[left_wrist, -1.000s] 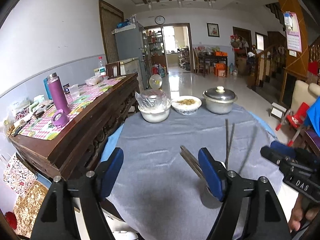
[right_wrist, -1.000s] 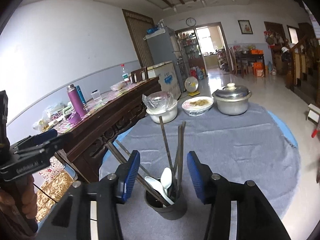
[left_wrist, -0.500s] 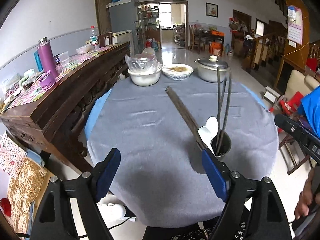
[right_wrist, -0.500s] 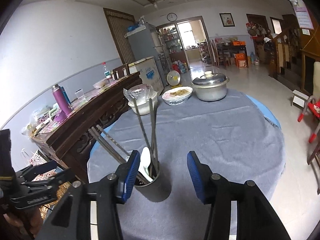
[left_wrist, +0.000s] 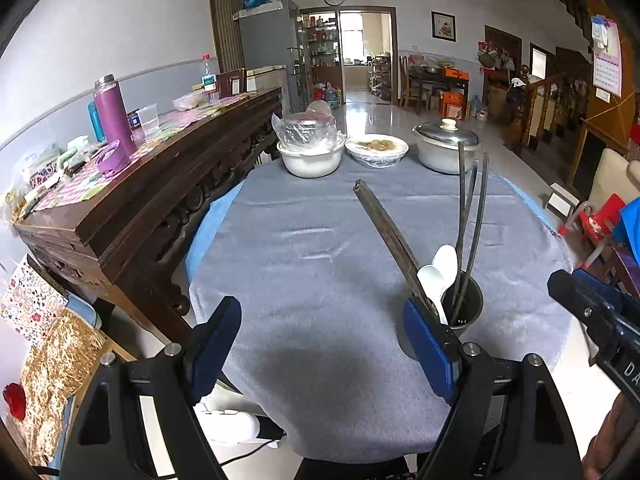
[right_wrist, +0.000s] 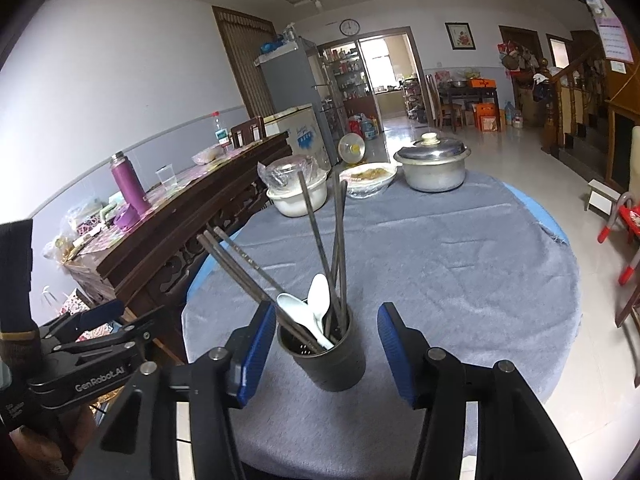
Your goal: Organize utensils
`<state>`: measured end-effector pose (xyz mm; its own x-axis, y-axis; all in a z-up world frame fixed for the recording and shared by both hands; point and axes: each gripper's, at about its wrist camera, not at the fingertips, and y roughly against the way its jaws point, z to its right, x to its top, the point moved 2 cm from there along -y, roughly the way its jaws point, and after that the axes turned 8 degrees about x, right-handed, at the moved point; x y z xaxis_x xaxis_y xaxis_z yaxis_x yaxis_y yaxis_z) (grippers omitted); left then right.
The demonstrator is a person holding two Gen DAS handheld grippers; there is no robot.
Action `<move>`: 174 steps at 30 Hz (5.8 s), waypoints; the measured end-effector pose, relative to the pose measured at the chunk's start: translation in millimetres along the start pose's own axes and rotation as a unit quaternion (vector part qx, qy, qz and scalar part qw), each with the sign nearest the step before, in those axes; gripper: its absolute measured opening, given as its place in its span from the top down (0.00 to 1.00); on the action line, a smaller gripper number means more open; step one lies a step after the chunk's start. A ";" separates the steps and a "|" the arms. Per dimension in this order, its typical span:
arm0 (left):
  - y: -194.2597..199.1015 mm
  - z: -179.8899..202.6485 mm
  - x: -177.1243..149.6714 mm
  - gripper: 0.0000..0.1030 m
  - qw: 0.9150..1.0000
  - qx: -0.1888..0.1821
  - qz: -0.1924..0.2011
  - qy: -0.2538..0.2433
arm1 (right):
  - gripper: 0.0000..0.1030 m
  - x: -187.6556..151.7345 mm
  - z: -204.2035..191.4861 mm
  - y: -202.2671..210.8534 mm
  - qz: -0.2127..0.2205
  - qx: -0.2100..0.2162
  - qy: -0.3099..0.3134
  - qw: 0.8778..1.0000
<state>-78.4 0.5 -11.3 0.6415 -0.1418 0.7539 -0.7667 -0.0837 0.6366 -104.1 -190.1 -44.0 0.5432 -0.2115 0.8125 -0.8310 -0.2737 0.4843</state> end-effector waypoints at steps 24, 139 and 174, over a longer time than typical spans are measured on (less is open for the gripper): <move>-5.1 11.7 -0.9 0.19 1.000 0.020 -0.008 -0.014 | 0.44 -1.0 3.0 5.6 0.010 -0.005 0.002 1.000; 26.0 2.1 3.8 0.19 0.999 0.015 0.042 -0.008 | 0.43 15.6 -22.0 22.9 0.039 -0.019 0.036 0.998; 43.8 -18.1 -6.5 0.19 0.998 0.000 0.063 0.000 | 0.43 3.2 -49.3 37.2 0.047 -0.039 0.055 0.997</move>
<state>-115.7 15.6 14.6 0.5394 -0.1511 0.8284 -0.8416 -0.0650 0.5362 -139.1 -154.7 -7.4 0.4498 -0.1283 0.8839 -0.8868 -0.1823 0.4248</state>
